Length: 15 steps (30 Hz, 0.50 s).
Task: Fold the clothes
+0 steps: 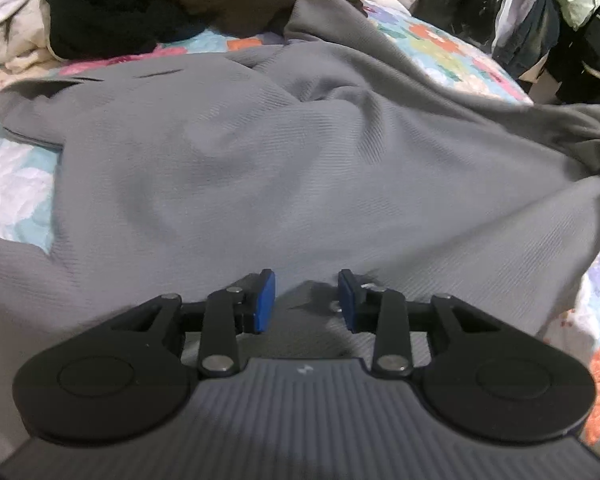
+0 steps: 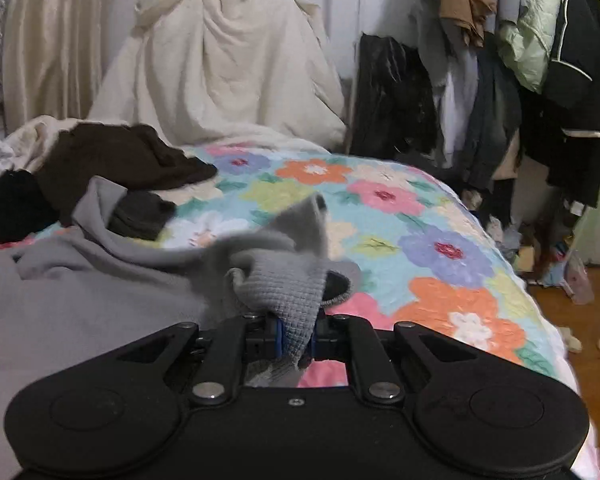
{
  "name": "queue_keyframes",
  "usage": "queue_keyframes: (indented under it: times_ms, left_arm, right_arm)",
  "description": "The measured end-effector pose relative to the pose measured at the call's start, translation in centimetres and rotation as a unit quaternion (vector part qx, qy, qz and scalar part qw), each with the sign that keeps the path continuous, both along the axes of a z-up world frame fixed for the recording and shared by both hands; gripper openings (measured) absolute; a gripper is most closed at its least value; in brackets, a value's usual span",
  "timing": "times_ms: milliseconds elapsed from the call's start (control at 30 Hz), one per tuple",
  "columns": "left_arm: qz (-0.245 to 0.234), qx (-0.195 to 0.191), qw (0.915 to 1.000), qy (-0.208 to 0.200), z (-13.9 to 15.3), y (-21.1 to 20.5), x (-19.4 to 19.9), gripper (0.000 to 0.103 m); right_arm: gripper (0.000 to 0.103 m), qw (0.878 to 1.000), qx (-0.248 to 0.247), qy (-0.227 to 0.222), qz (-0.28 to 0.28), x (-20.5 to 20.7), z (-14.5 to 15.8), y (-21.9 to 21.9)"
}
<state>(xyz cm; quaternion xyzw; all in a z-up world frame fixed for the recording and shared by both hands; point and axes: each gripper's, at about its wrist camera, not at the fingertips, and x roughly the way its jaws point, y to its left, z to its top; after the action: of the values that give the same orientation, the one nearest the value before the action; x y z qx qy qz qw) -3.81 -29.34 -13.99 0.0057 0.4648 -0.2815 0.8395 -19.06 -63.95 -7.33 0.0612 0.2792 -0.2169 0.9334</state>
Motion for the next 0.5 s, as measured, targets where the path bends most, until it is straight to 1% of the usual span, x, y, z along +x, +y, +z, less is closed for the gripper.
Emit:
queue_keyframes:
  times_ms: [33,100,133,167,200,233,300,333,400,433,467,500]
  left_arm:
    - [-0.001,-0.001,1.0,0.003,-0.1,0.0,0.0,0.034]
    - [-0.002,0.001,1.0,0.003,-0.2,0.1,-0.1,0.034]
    - [-0.004,0.006,1.0,-0.001,-0.1,0.0,-0.3,0.034]
    - [-0.008,0.011,0.9999,-0.005,-0.1,0.0,-0.5,0.035]
    - [-0.014,0.011,0.9998,-0.009,0.1,-0.1,-0.8,0.035]
    - [-0.022,0.01,0.9996,-0.012,0.4,-0.2,-1.2,0.038]
    - [-0.04,0.006,0.9991,-0.016,0.9,-0.5,-2.0,0.041]
    - [-0.051,0.001,0.9986,-0.016,1.3,-0.8,-2.6,0.041]
    - [-0.088,-0.014,0.996,-0.009,2.2,-1.6,-3.9,0.042]
    - [-0.111,-0.022,0.9936,-0.002,2.7,-2.2,-4.8,0.045]
    - [-0.136,-0.03,0.9903,0.002,3.1,-2.8,-5.8,0.049]
    - [-0.159,-0.034,0.9867,0.005,3.5,-3.4,-6.7,0.05]
  right_arm:
    - [0.014,1.0,0.006,0.008,-0.01,-0.1,0.1,-0.7]
    - [0.016,0.998,0.03,0.032,-0.055,0.1,-1.4,-2.9]
    - [0.016,0.995,0.018,0.045,-0.093,0.0,-2.4,-3.8]
    - [0.019,0.993,0.037,0.043,-0.104,-0.4,-2.9,-4.6]
    - [0.02,0.991,0.057,0.042,-0.116,-0.8,-3.4,-5.4]
    - [0.022,0.988,0.076,0.04,-0.127,-1.3,-4.0,-6.2]
    - [0.024,0.98,0.159,0.0,-0.117,-3.2,-4.3,-7.0]
    - [0.025,0.977,0.187,-0.012,-0.106,-4.2,-4.4,-7.0]
    - [0.037,0.976,0.202,-0.018,-0.085,-5.8,-4.4,-5.8]
    - [0.041,0.975,0.211,-0.028,-0.063,-6.4,-4.7,-4.8]
    - [0.05,0.974,0.219,-0.038,-0.04,-7.0,-4.9,-3.8]
    - [0.061,0.972,0.228,-0.048,-0.017,-7.7,-5.2,-2.8]
